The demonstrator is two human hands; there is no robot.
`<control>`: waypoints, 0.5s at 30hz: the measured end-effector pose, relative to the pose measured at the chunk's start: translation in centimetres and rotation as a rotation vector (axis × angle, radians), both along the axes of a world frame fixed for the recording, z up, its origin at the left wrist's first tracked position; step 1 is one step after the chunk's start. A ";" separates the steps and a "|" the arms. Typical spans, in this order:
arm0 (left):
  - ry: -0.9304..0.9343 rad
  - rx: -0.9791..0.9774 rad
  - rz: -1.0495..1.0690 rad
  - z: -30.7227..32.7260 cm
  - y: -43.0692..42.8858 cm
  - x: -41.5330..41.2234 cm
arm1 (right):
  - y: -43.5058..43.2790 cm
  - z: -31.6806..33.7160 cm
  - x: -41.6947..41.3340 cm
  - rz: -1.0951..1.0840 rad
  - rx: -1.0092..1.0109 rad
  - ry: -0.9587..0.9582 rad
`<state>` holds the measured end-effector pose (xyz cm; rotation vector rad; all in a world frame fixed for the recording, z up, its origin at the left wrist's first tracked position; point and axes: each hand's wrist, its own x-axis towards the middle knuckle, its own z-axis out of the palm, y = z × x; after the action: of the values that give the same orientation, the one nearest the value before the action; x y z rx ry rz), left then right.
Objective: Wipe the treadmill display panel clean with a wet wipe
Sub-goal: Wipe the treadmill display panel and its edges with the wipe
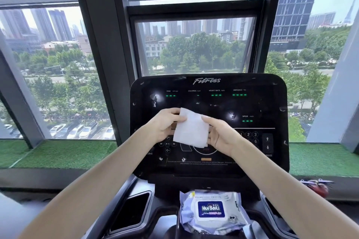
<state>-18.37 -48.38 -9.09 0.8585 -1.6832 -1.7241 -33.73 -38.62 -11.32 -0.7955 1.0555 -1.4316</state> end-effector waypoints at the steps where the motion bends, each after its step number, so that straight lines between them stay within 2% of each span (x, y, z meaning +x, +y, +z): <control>1: 0.060 -0.016 -0.042 0.1 0.0 0.2 | -0.1 0.0 -0.1 -0.020 -0.055 0.059; 4: 0.170 -0.098 -0.117 0.3 0.3 1.3 | 0.2 0.2 -0.5 0.002 -0.184 0.083; 9: -0.038 -0.215 -0.136 -0.3 0.3 2.6 | 0.1 -0.2 -1.2 0.045 -0.161 0.239; 15: -0.129 -0.296 -0.070 0.0 0.4 2.6 | -0.2 -0.1 -1.6 0.080 -0.093 0.165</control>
<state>-15.72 -47.99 -9.10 0.7938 -2.0137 -1.4383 -35.35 -38.85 -11.38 -1.0257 1.0752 -1.3730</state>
